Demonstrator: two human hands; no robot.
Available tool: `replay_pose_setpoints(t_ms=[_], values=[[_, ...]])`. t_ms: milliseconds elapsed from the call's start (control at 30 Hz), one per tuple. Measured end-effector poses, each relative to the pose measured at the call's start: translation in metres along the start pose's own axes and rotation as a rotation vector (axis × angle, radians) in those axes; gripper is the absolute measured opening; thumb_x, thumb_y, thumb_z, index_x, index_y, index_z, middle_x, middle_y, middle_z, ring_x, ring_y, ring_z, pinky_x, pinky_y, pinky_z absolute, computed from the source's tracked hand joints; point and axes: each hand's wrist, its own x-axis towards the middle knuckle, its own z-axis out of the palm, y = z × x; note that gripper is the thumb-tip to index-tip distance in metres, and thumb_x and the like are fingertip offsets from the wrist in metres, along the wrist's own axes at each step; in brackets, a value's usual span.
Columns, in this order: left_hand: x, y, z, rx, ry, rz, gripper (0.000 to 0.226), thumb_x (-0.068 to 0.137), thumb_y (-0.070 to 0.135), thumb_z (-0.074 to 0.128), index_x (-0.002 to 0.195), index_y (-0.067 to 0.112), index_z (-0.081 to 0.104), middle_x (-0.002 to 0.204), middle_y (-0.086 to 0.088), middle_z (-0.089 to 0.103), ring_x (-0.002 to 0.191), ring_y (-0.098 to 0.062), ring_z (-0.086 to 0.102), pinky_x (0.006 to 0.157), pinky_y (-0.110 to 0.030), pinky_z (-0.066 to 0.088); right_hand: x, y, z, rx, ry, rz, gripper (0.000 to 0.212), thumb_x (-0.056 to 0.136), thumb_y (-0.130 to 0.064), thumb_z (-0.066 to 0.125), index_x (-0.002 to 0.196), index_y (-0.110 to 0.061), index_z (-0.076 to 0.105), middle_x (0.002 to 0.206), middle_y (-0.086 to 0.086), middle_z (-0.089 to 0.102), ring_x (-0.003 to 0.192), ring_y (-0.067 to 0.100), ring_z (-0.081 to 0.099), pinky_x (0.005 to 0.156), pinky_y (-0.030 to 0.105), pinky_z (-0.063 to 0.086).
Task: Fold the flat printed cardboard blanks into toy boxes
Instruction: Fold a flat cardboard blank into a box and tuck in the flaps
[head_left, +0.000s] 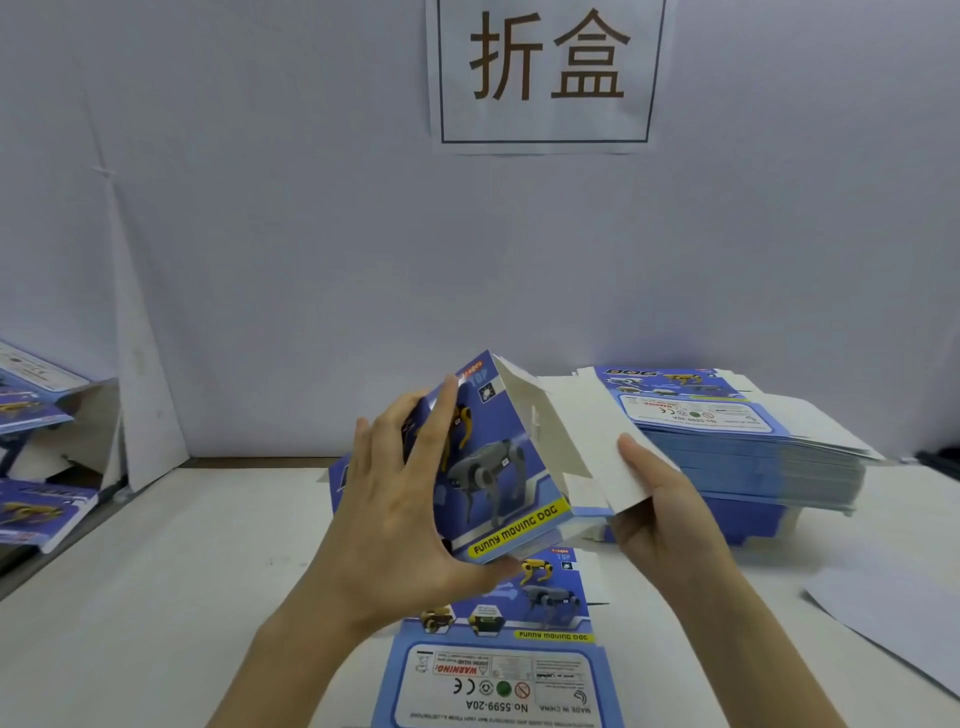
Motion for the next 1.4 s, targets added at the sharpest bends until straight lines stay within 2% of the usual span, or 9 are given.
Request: replay_pose_setpoints(t_ms=[200, 367, 567, 733, 933, 1033, 1133, 1300, 1400], values=[[-0.001, 0.001, -0.010, 0.045, 0.031, 0.073, 0.120, 0.051, 0.079, 0.064, 0.146, 0.052, -0.006, 0.139, 0.009, 0.022, 0.131, -0.018, 0.032, 0.104, -0.046, 0.043, -0.007, -0.004, 0.000, -0.354, -0.028, -0.570, 0.036, 0.093, -0.015, 0.060, 0.121, -0.038, 0.063, 0.110, -0.011, 0.071, 0.092, 0.009, 0.068, 0.066, 0.028, 0.058], [-0.002, 0.003, -0.008, 0.070, 0.025, 0.071, 0.120, 0.051, 0.078, 0.064, 0.147, 0.045, 0.001, 0.138, 0.006, 0.024, 0.128, -0.020, 0.035, 0.103, -0.047, 0.043, -0.011, 0.001, 0.003, -0.549, -0.061, -0.863, 0.039, 0.095, 0.000, 0.053, 0.109, -0.033, 0.069, 0.108, -0.028, 0.068, 0.102, -0.007, 0.061, 0.082, 0.010, 0.047], [0.000, 0.001, -0.010, 0.145, 0.033, 0.098, 0.119, 0.052, 0.074, 0.065, 0.150, 0.039, 0.007, 0.140, -0.001, 0.025, 0.130, -0.032, 0.034, 0.096, -0.056, 0.047, -0.013, -0.014, 0.007, -0.121, -0.200, -0.362, 0.031, 0.089, -0.047, 0.048, 0.102, -0.038, 0.075, 0.107, -0.008, 0.073, 0.091, 0.007, 0.069, 0.064, 0.026, 0.057], [-0.001, -0.001, -0.011, 0.163, 0.029, 0.136, 0.123, 0.050, 0.066, 0.075, 0.149, 0.038, 0.007, 0.144, 0.000, 0.021, 0.134, -0.033, 0.029, 0.094, -0.054, 0.050, -0.013, -0.021, 0.007, 0.086, -0.273, -0.146, 0.027, 0.086, -0.028, 0.054, 0.090, -0.018, 0.079, 0.097, 0.002, 0.075, 0.085, 0.017, 0.073, 0.063, 0.032, 0.059], [0.000, 0.004, -0.013, 0.043, 0.093, 0.194, 0.125, 0.051, 0.064, 0.077, 0.151, 0.036, 0.007, 0.146, 0.004, 0.015, 0.133, -0.021, 0.031, 0.088, -0.048, 0.055, -0.007, -0.020, 0.000, -0.033, -0.202, -0.167, 0.027, 0.093, -0.013, 0.051, 0.107, -0.024, 0.070, 0.105, 0.001, 0.074, 0.082, 0.013, 0.072, 0.060, 0.027, 0.059], [0.002, 0.001, -0.014, 0.183, 0.107, 0.234, 0.118, 0.056, 0.071, 0.067, 0.151, 0.029, 0.012, 0.147, -0.003, 0.019, 0.137, -0.025, 0.024, 0.105, -0.065, 0.033, -0.008, -0.026, 0.000, 0.013, -0.222, -0.121, 0.024, 0.076, -0.018, 0.059, 0.088, -0.022, 0.079, 0.089, 0.001, 0.071, 0.073, 0.013, 0.069, 0.058, 0.026, 0.058], [0.003, -0.002, -0.011, 0.296, 0.102, 0.268, 0.116, 0.057, 0.071, 0.067, 0.151, 0.027, 0.013, 0.146, -0.009, 0.022, 0.141, -0.024, 0.022, 0.114, -0.051, 0.006, -0.009, -0.027, 0.002, -0.064, -0.197, -0.153, 0.019, 0.074, -0.036, 0.062, 0.076, -0.026, 0.079, 0.078, -0.003, 0.069, 0.065, 0.010, 0.068, 0.054, 0.024, 0.056], [0.004, -0.005, -0.008, 0.368, 0.092, 0.287, 0.125, 0.050, 0.062, 0.081, 0.151, 0.023, 0.019, 0.144, -0.012, 0.025, 0.140, -0.028, 0.023, 0.120, -0.045, -0.005, -0.016, -0.021, 0.002, -0.375, -0.273, -0.282, 0.037, 0.082, -0.051, 0.053, 0.088, -0.024, 0.078, 0.080, 0.002, 0.073, 0.065, 0.011, 0.067, 0.049, 0.024, 0.052], [0.003, -0.003, -0.010, 0.349, 0.091, 0.279, 0.113, 0.059, 0.071, 0.065, 0.150, 0.023, 0.019, 0.143, -0.013, 0.026, 0.141, -0.026, 0.020, 0.118, -0.052, 0.002, -0.015, -0.020, 0.002, -0.533, -0.156, -0.434, 0.033, 0.084, -0.047, 0.053, 0.087, -0.024, 0.076, 0.081, -0.001, 0.071, 0.068, 0.010, 0.060, 0.051, 0.023, 0.049]])
